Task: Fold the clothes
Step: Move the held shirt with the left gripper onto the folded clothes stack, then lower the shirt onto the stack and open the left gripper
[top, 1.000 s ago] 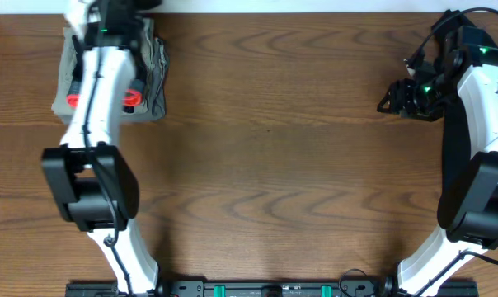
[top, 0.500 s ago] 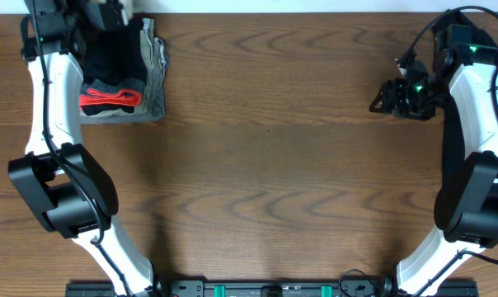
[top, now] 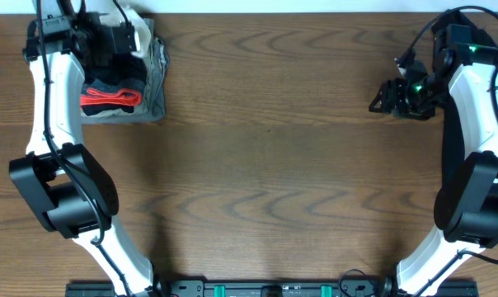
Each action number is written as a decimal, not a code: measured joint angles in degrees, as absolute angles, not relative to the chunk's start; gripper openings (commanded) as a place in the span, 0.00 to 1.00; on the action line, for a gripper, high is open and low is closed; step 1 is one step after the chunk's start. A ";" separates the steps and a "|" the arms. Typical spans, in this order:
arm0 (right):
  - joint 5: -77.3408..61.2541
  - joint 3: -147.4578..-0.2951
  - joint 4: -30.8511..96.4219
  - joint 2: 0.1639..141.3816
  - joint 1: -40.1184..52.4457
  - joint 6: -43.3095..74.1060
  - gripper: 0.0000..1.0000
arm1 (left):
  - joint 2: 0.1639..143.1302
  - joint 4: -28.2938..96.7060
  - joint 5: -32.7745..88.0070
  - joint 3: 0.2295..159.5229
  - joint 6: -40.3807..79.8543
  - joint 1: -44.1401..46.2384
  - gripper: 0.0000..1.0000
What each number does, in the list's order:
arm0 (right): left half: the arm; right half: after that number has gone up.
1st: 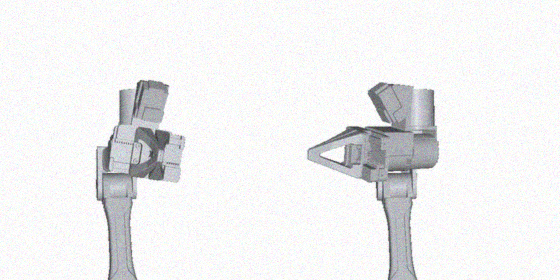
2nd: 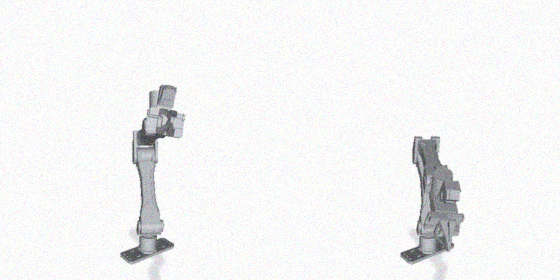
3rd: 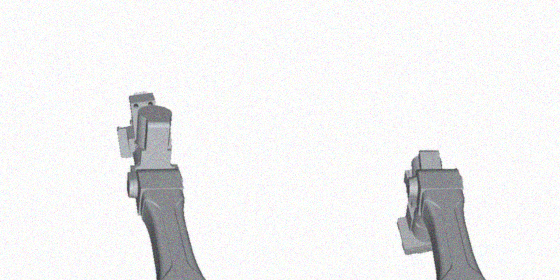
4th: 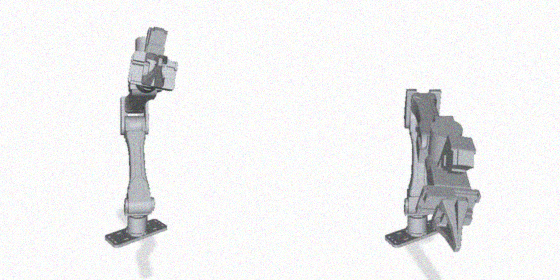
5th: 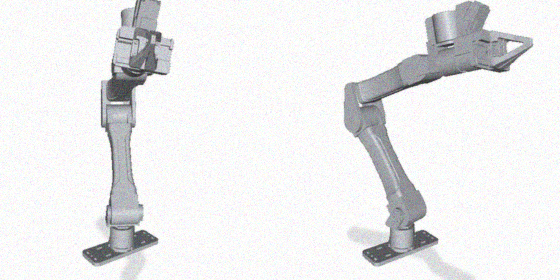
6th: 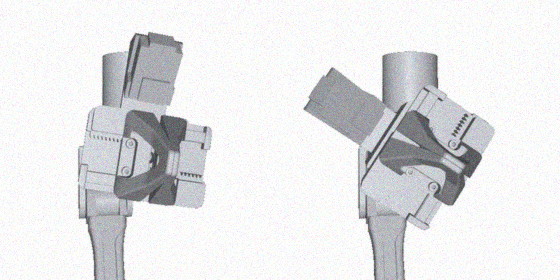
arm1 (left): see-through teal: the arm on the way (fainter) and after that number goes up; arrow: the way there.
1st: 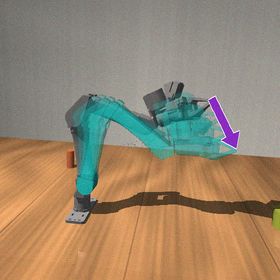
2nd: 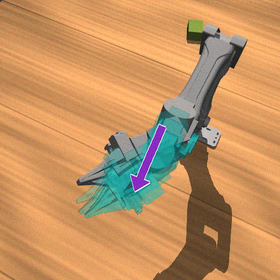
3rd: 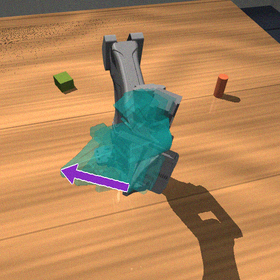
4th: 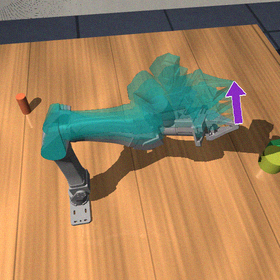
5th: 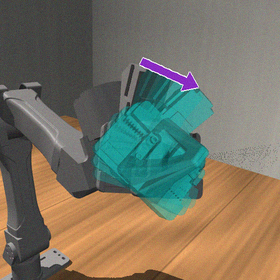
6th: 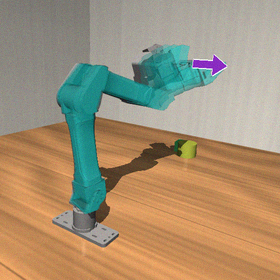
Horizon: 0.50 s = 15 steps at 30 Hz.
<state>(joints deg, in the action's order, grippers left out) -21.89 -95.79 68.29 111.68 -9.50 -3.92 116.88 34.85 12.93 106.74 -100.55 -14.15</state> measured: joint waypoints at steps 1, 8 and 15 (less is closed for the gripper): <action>-21.89 -95.79 68.31 111.68 -9.50 -3.92 0.66 | 116.88 37.43 12.67 106.76 -100.55 -14.15 0.06; -21.89 -95.70 66.87 111.68 -9.50 -3.38 0.67 | 116.88 57.49 10.66 106.72 -97.89 -14.33 0.98; -22.06 -95.64 65.45 111.68 -9.50 -3.07 0.68 | 116.88 67.16 15.70 106.72 -94.89 -14.52 0.98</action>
<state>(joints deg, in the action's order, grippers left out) -22.06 -95.64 65.45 111.68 -9.50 -3.07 116.88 67.16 15.70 106.72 -94.89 -14.52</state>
